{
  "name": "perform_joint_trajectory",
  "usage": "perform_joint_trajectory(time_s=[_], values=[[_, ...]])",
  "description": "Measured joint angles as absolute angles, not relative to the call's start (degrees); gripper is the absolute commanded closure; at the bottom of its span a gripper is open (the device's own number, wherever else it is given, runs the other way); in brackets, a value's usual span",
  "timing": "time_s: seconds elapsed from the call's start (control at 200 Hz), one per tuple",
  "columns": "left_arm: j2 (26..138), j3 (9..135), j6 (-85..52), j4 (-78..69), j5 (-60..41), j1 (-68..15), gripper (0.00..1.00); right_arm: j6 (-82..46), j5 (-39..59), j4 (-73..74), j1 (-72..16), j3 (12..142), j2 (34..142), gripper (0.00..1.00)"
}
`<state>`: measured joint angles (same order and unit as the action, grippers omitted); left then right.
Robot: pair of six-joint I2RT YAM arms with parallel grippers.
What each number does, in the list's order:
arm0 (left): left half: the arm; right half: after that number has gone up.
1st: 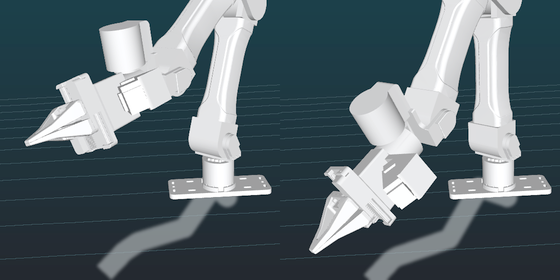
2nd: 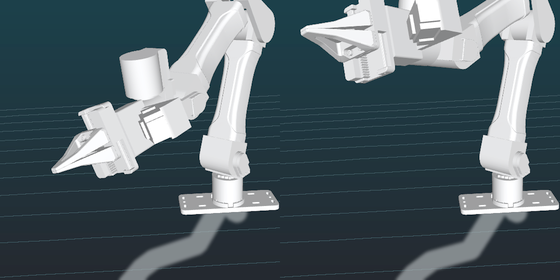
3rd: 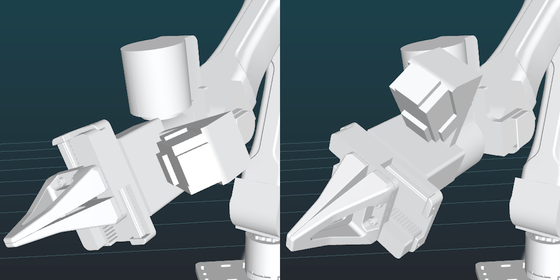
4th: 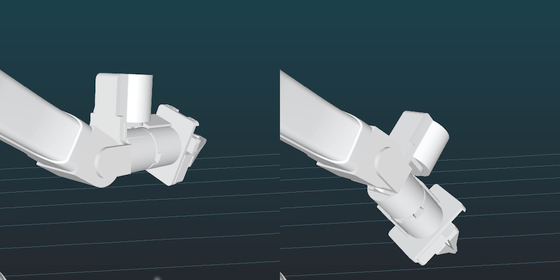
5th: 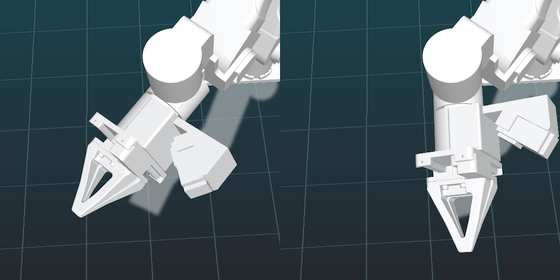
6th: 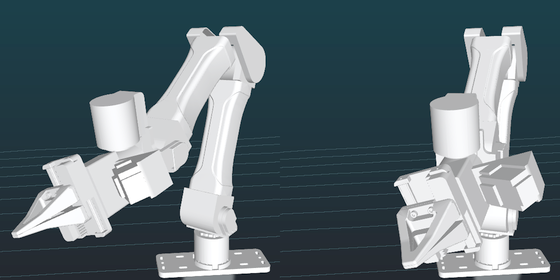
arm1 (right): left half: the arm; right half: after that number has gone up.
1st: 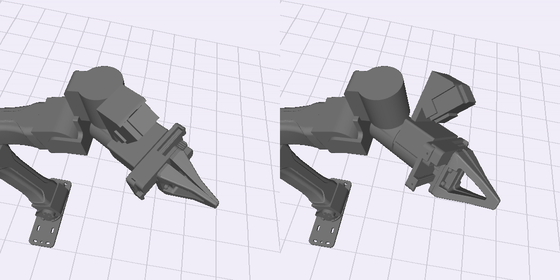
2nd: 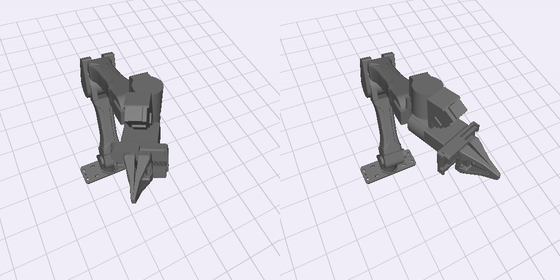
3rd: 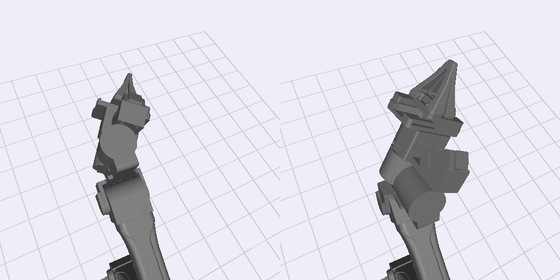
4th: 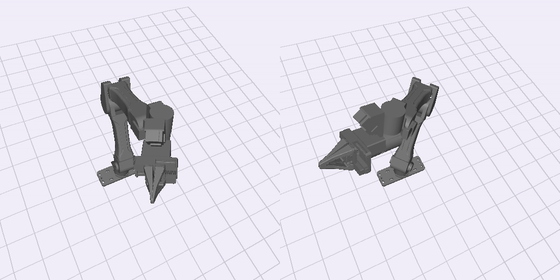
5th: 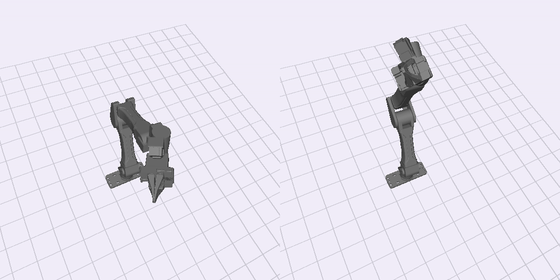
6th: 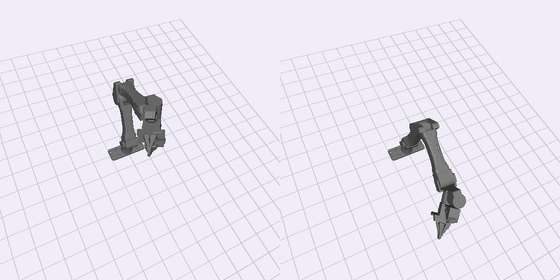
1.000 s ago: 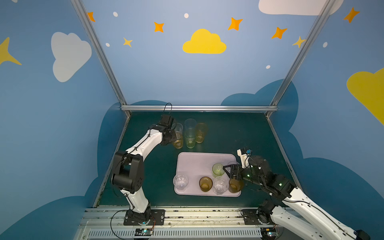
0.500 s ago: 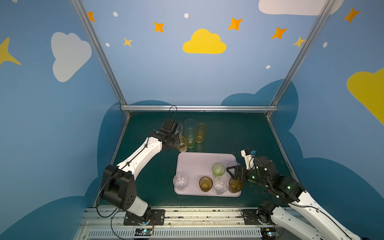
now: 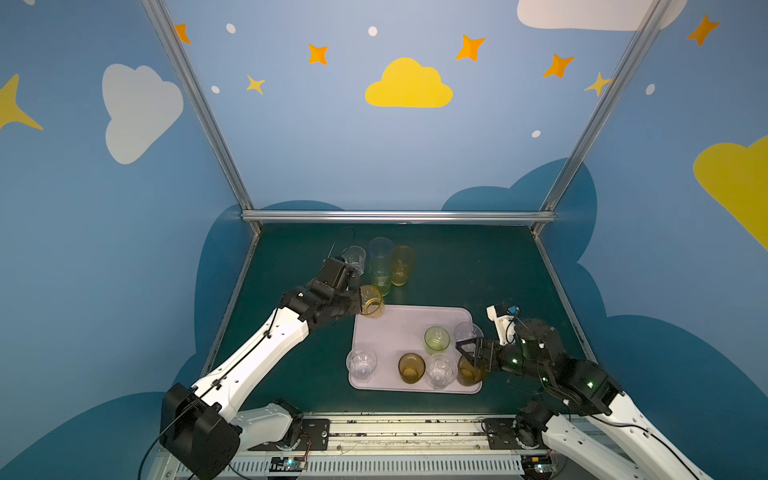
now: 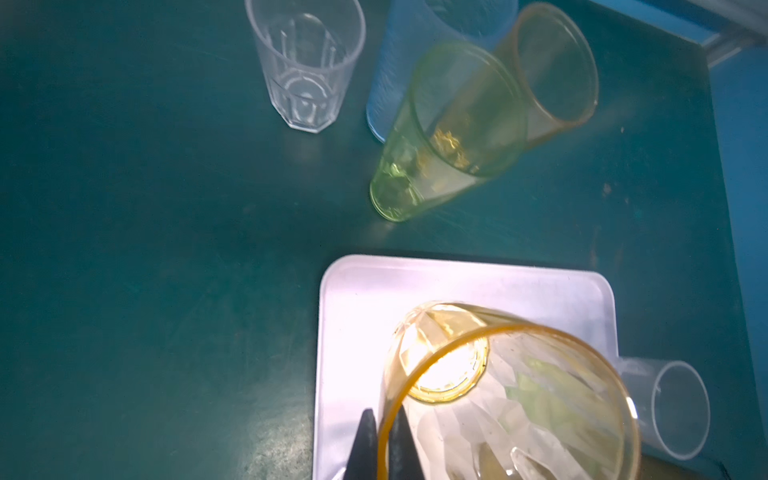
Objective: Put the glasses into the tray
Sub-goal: 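Carry the amber glass with the left gripper over the tray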
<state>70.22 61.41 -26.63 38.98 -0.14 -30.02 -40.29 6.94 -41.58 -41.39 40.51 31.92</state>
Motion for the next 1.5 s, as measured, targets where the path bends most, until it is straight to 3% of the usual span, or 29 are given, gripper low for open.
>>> perform_joint_trajectory(time_s=[0.476, 1.502], values=[[67.8, 57.6, -27.3, 35.8, -1.2, -37.1, 0.96, -44.7, 5.3, -42.3, -41.3, 39.3, 26.9, 0.14], [79.3, 58.9, -29.4, 32.4, 2.3, -43.1, 0.96, -46.4, 6.7, -44.1, -41.3, 35.2, 23.0, 0.14]])
